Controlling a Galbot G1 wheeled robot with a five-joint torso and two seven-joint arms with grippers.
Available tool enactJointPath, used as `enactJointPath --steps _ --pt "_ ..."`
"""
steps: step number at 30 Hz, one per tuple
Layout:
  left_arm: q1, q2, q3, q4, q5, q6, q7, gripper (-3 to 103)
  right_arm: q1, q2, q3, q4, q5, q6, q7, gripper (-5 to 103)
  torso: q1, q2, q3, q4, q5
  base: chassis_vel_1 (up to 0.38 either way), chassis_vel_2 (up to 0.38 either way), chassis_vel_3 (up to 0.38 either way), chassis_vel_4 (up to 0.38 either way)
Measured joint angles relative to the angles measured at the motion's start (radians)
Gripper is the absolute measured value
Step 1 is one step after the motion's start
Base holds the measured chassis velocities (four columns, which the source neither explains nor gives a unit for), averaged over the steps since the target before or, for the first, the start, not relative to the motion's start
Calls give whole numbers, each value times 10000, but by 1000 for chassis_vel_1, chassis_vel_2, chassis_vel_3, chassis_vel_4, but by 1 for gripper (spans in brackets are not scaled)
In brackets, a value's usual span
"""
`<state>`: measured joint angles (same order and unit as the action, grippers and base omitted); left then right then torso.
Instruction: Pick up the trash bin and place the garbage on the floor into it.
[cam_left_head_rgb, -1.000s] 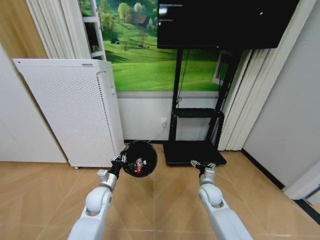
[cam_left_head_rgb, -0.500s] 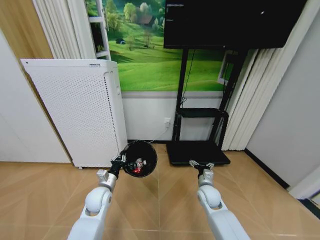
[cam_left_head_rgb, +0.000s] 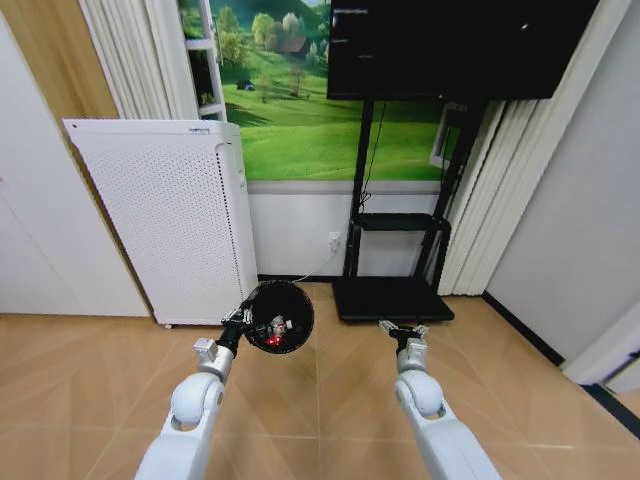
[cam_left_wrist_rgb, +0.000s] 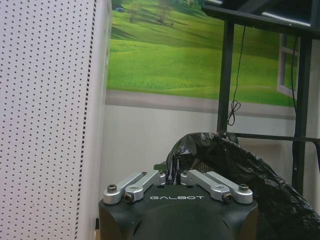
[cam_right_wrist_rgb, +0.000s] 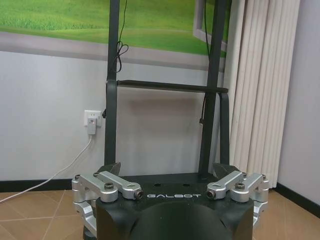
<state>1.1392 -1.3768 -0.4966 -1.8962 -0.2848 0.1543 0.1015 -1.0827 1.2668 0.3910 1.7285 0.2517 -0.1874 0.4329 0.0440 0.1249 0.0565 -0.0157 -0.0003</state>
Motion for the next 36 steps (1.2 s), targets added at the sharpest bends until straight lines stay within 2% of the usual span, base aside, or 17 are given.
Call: enactJointPath --steps 10,18,23,29,36 --pt "994 -514 -100 -605 406 -2 -602 7 83 -103 9 -283 66 47 -102 100 3 -1 3 3 2 29 -35 -22 25" --pt "2401 -1498 -644 -1346 497 -414 -960 7 185 -207 -58 -642 106 101 -273 100 2 -1 3 3 4 -9 13 12 -16" --pt "3472 -2241 -996 -1907 1020 -825 -1026 7 286 -263 -176 -826 104 124 -391 100 3 -1 3 4 4 0 0 0 0" --pt "3922 -2214 -1417 -1945 1326 -698 -603 7 255 -301 -125 -810 99 136 -377 100 2 0 2 3 4 0 0 0 0" --pt "3528 -1765 -1493 -1186 1442 -466 -132 7 302 -322 -125 -883 104 174 -365 100 2 0 2 3 4 0 0 0 0"
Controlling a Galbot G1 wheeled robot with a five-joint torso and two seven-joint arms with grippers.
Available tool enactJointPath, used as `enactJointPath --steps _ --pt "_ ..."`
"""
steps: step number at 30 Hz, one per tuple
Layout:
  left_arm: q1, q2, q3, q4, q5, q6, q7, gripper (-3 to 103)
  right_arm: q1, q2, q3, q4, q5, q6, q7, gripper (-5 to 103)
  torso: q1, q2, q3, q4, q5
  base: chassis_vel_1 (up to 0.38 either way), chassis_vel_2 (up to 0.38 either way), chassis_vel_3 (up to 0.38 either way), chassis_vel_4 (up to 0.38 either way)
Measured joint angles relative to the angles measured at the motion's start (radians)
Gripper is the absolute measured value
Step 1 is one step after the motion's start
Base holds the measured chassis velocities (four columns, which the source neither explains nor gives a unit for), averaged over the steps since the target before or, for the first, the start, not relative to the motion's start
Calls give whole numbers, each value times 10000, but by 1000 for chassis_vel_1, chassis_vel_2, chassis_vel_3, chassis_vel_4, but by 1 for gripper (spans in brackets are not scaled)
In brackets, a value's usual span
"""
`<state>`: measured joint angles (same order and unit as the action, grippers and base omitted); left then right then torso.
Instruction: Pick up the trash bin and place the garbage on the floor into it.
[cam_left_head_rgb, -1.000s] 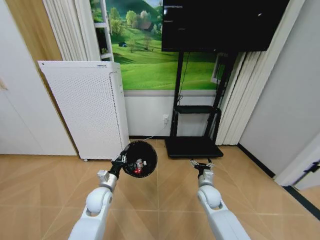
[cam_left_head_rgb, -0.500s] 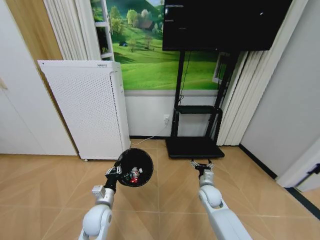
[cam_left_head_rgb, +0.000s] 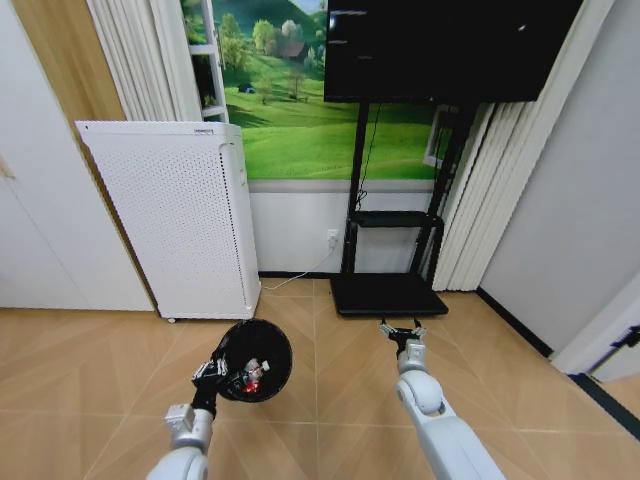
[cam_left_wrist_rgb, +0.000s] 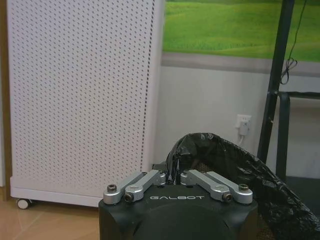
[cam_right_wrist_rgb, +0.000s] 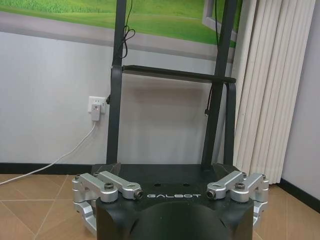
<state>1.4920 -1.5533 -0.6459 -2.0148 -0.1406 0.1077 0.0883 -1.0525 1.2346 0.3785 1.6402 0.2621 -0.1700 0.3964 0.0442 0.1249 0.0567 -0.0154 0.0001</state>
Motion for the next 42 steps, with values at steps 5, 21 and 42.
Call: enactJointPath --steps 5,21,42 --pt "-12 -160 576 442 165 -233 181 7 -42 -175 177 -87 89 46 -6 100 0 -1 0 -2 -1 0 0 0 0" --pt "-742 32 516 724 347 -23 -306 7 -80 -313 309 -429 178 281 -77 100 0 0 1 2 1 0 0 0 0" --pt "-212 51 -768 409 -212 -102 -490 7 -179 -507 598 -522 314 411 -218 100 0 -1 0 -1 -3 0 0 0 0"
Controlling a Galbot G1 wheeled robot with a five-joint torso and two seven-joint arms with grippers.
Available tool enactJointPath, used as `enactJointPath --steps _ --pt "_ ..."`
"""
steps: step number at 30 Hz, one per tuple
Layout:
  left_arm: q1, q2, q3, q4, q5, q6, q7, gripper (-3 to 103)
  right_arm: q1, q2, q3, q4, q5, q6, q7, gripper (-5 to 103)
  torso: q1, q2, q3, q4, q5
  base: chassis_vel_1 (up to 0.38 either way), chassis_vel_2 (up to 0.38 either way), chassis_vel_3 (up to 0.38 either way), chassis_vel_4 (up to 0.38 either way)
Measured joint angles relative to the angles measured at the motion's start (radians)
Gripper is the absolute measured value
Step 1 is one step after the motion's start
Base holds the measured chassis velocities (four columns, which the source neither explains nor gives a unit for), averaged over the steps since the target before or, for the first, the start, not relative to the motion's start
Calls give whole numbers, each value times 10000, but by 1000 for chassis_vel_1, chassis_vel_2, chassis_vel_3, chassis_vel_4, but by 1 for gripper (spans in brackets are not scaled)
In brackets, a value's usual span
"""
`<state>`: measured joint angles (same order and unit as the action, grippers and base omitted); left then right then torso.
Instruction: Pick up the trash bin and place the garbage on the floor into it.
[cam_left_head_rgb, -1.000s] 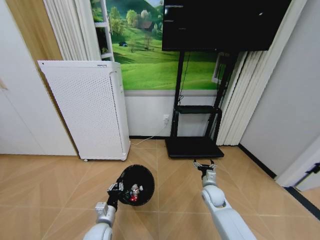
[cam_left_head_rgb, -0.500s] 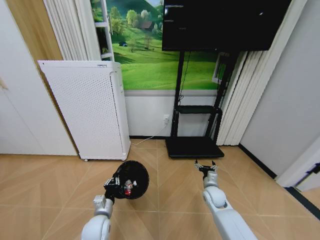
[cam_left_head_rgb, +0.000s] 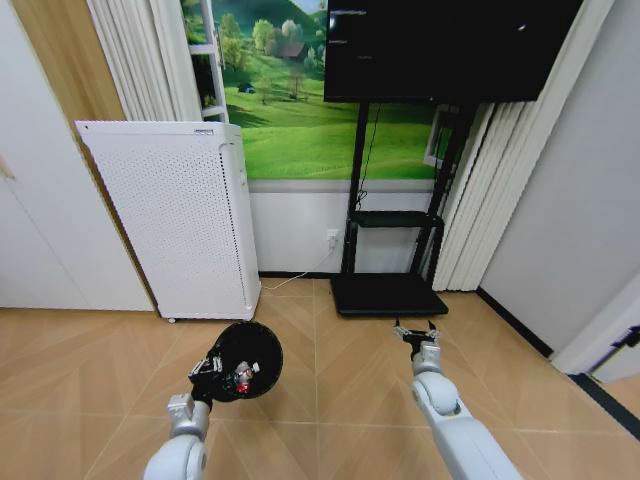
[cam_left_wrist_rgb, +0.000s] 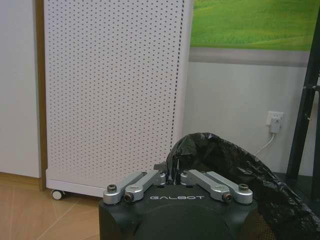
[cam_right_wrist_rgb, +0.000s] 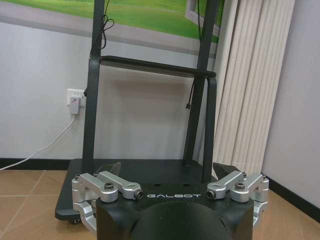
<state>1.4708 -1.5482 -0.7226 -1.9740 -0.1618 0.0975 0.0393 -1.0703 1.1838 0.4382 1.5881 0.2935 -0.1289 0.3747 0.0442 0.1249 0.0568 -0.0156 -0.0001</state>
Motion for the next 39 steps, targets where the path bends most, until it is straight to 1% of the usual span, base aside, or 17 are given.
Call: enactJointPath --steps 1,2,5,6,8,13,14,15,16,19,23,25,27,30,31,33,39 --pt "83 -4 -241 38 -88 -111 122 7 -28 -3 38 29 0 3 0 100 0 0 0 -1 1 0 0 0 0" --pt "83 -4 -241 38 -88 -111 122 7 -28 -3 38 29 0 3 0 100 0 0 0 -1 1 0 0 0 0" --pt "397 -13 -903 115 -293 -418 517 7 -41 -122 90 37 4 21 -19 100 0 0 0 1 1 0 0 0 0" --pt "397 -13 -903 115 -293 -418 517 7 -41 -122 90 37 4 21 -19 100 0 0 0 1 1 0 0 0 0" --pt "639 -60 -1198 211 -385 -708 750 7 -30 -178 95 28 10 24 -24 100 0 0 0 2 1 0 0 0 0" --pt "875 -129 -1376 349 -498 -1064 910 7 -31 -219 104 56 14 24 -24 100 0 0 0 2 0 0 0 0 0" --pt "991 -181 -1457 472 -604 -1294 1009 7 -31 -237 101 74 15 24 -25 100 0 0 0 1 2 0 0 0 0" --pt "1098 -262 -1561 808 -721 -1721 1238 7 -30 -263 76 114 16 25 -24 100 -1 0 0 2 2 0 0 0 0" --pt "1098 -262 -1561 808 -721 -1721 1238 7 -30 -263 76 114 16 25 -24 100 -1 0 0 2 2 0 0 0 0" --pt "1318 -370 -1661 1279 -835 -2176 1495 7 -29 -381 25 191 17 6 -24 100 0 0 -1 1 1 0 0 0 0" --pt "1427 -380 -1757 1585 -874 -2441 1643 7 -27 -487 2 230 17 -7 -23 100 -1 0 -1 1 3 0 0 0 0" --pt "1506 -390 -1925 2003 -926 -2684 1935 7 -25 -582 -26 278 20 -30 -17 100 -1 0 -1 1 0 0 0 0 0" --pt "1516 -398 -1976 2096 -936 -2735 2026 7 -25 -598 -32 286 21 -37 -14 100 -1 0 0 1 1 0 0 0 0" --pt "1538 -419 -2220 2621 -1113 -3019 2487 7 -13 -709 -88 358 33 -111 10 100 -1 0 0 1 2 0 0 0 0" --pt "1538 -419 -2220 2621 -1113 -3019 2487 7 -13 -709 -88 358 33 -111 10 100 -1 0 0 1 2 0 0 0 0" --pt "1515 -401 -2308 2952 -1295 -3314 2671 7 -8 -814 -134 423 51 -171 23 100 -1 1 -1 1 5 0 0 0 0" --pt "1505 -396 -2373 3138 -1494 -3492 2851 7 -6 -900 -183 506 58 -241 34 100 -1 1 -1 2 3 0 0 0 0"
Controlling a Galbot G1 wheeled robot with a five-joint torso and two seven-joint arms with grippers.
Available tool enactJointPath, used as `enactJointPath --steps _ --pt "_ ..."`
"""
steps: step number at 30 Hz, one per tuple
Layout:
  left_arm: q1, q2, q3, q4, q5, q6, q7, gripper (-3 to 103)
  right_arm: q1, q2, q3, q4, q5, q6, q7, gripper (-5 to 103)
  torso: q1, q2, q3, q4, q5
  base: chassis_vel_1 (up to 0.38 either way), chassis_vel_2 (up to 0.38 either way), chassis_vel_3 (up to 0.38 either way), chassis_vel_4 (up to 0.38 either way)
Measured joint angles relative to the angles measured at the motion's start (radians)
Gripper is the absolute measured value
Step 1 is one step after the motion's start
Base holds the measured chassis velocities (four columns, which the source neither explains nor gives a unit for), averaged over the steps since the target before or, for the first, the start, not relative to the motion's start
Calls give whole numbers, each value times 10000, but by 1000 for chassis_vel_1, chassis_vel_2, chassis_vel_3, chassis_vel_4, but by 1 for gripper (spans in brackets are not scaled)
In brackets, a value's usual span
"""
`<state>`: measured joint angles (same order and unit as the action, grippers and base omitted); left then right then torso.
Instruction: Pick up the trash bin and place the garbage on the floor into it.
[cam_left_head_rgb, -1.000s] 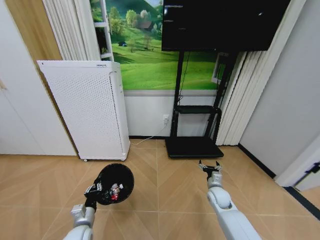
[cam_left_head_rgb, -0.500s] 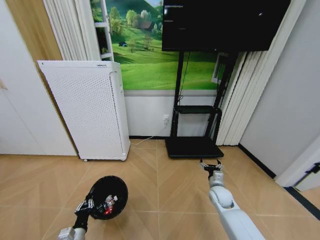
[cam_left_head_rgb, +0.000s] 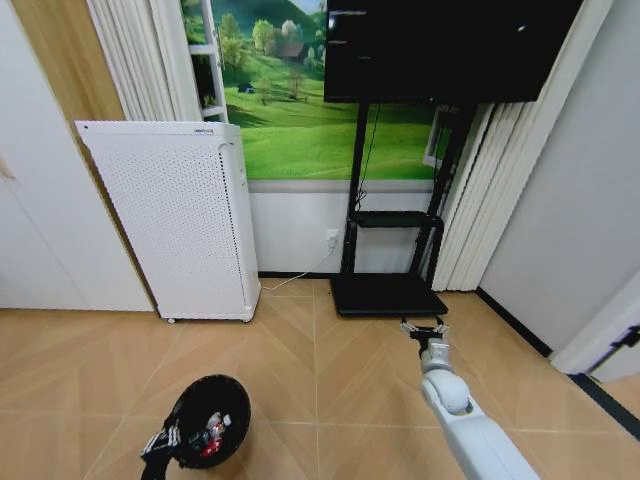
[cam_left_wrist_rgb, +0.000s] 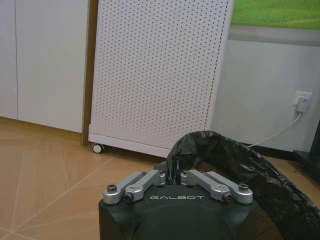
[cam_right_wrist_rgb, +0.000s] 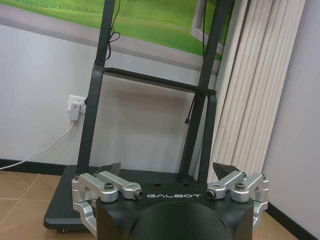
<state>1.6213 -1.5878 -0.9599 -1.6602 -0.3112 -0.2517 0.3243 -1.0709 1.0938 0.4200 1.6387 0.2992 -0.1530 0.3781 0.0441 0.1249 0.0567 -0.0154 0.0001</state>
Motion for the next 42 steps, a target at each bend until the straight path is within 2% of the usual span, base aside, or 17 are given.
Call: enactJointPath --steps 11,30,35,39,42 --pt "126 -3 17 -542 -127 104 113 7 -21 66 -71 44 -34 -79 2 100 0 -1 2 0 -4 0 0 0 0" --pt "-674 169 60 203 -398 -8 407 7 -110 -83 -29 -11 -15 81 -203 100 0 -1 1 -1 -1 0 0 0 0" --pt "-725 161 235 326 -954 28 413 7 -132 -254 47 -10 59 111 -208 100 1 -1 1 -1 0 0 0 0 0" --pt "-741 166 428 561 -1758 68 515 7 -111 -380 89 -43 128 128 -207 100 0 -1 1 -1 0 0 0 0 0" --pt "-766 168 427 665 -1928 87 639 7 -109 -409 105 -84 135 144 -208 100 0 -1 1 -1 -1 0 0 0 0"
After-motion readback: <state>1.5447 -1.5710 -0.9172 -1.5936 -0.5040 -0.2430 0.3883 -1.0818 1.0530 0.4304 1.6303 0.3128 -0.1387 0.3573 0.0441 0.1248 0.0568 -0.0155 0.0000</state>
